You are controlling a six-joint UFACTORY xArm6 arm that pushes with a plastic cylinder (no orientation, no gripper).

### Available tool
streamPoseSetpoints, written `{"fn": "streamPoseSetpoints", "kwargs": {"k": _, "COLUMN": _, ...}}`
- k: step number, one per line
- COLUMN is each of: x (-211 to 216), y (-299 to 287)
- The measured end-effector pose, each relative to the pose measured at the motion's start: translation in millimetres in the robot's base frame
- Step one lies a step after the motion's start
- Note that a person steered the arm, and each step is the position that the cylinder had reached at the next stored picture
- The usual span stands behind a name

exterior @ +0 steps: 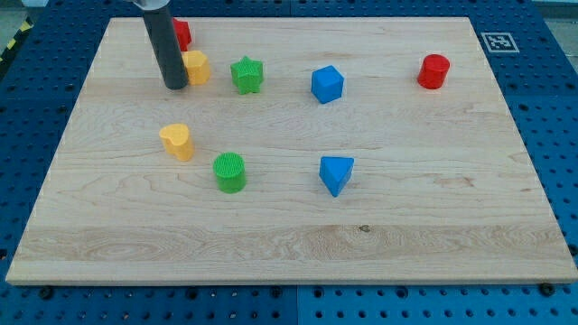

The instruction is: Move the yellow hexagon to the left of the green star

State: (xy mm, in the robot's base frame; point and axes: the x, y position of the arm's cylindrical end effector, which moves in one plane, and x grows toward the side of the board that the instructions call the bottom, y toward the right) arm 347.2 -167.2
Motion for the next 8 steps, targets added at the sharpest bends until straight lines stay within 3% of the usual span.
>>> {"fn": "streamPoseSetpoints", "kwargs": {"k": 1, "x": 8, "y": -33}}
{"fn": "streamPoseSetpoints", "kwargs": {"k": 2, "x": -15, "y": -45}}
{"fn": "streamPoseSetpoints", "kwargs": {"k": 4, "x": -84, "y": 42}}
{"fn": "streamPoseSetpoints", "kwargs": {"k": 5, "x": -68, "y": 28}}
{"fn": "streamPoseSetpoints", "kwargs": {"k": 7, "x": 30, "y": -29}}
{"fn": "streamPoseSetpoints", "kwargs": {"k": 8, "x": 53, "y": -21}}
